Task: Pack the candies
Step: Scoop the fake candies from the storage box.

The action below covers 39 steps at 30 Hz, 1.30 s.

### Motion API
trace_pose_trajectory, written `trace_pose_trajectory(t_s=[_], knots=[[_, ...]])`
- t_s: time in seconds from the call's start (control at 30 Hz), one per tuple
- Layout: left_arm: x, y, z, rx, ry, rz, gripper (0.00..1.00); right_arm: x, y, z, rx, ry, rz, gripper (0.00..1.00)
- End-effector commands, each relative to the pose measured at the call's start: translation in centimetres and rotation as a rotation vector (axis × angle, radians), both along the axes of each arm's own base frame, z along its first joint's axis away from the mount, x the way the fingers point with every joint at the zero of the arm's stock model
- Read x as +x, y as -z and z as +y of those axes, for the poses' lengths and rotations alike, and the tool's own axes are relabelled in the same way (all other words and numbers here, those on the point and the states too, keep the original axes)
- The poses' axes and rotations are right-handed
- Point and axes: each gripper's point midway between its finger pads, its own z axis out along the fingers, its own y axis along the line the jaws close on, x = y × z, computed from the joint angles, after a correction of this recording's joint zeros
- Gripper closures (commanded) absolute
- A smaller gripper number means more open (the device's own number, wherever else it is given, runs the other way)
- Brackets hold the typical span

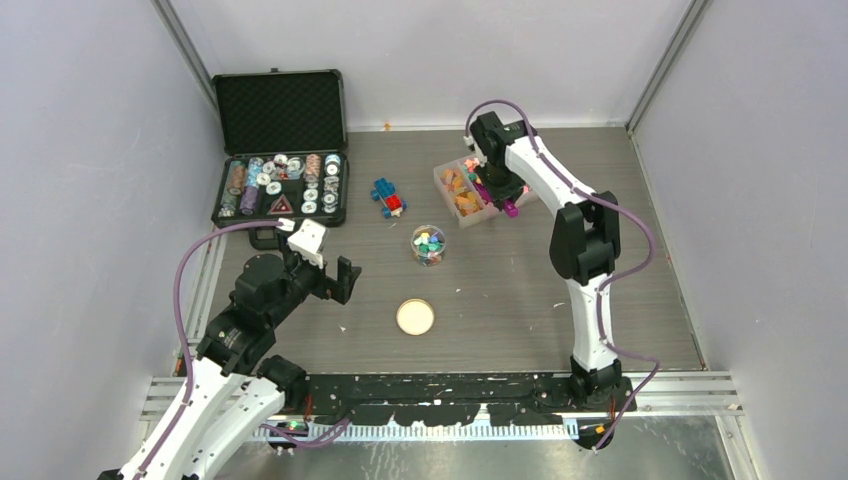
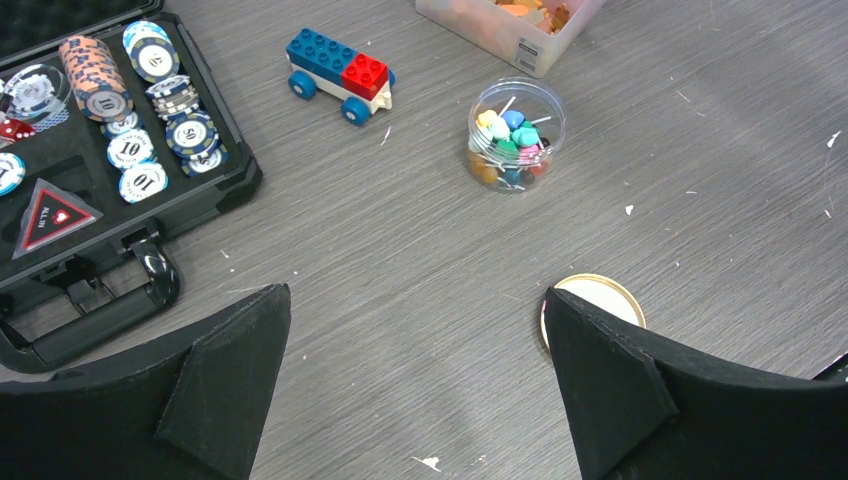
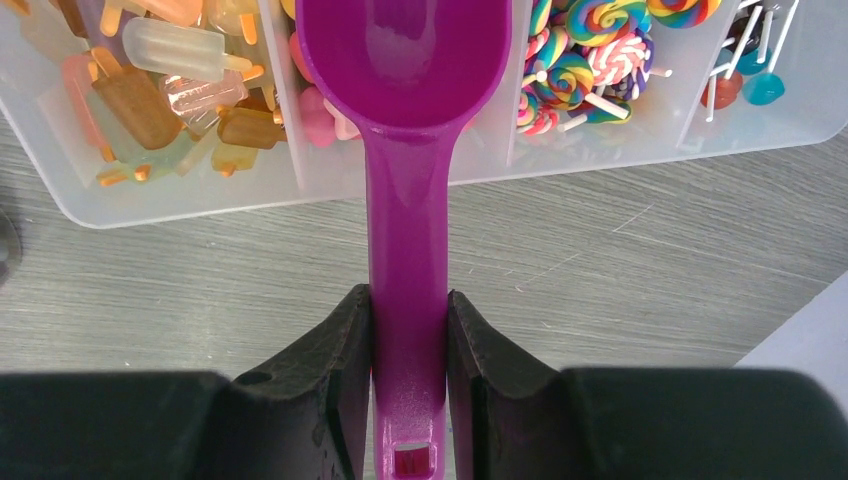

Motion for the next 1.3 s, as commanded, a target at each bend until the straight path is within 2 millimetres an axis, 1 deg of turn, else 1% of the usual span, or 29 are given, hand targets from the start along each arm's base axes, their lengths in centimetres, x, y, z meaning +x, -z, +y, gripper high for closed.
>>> trace_pose_trajectory(t_s=[0.0,0.2,0.33,0.7,0.83,1.0,1.1,1.27], knots=[[0.3,-0.9,0.1,-0.004,-0.005,-0.036,0.0,0.9,-3.3,0.2,0.079,0.012,-0.127,1.0],[0.2,-1.0,0.1,-0.006,-0.005,-0.038,0.0,0.7,-2.9,-0.6,0.128,0.031,-0.148,1.0],[0.2,-1.0,0.0,-0.006,-0.004,-0.039,0.0,0.5,-2.1,-0.9,0.147,0.02,-0.175,1.0],[0.2,-0.9,0.0,-0.004,-0.003,-0.035,0.0,0.6,-0.5,-0.7,0.206,0.013,-0.265,1.0],[0.3,-0.8,0.0,-0.003,-0.003,-0.032,0.0,0.6,-0.8,-0.7,0.224,0.0,-0.309,1.0],[0.3,-0.8,0.0,-0.004,-0.003,-0.032,0.0,0.4,-1.2,-1.1,0.23,-0.01,-0.389,0.99],[0.3,-0.8,0.0,-0.002,-0.004,-0.031,0.0,0.2,-1.8,-1.0,0.256,-0.021,-0.436,0.99],[0.3,-0.6,0.0,0.001,-0.003,-0.025,0.0,0.0,-2.9,-1.3,0.268,-0.017,-0.51,0.99]])
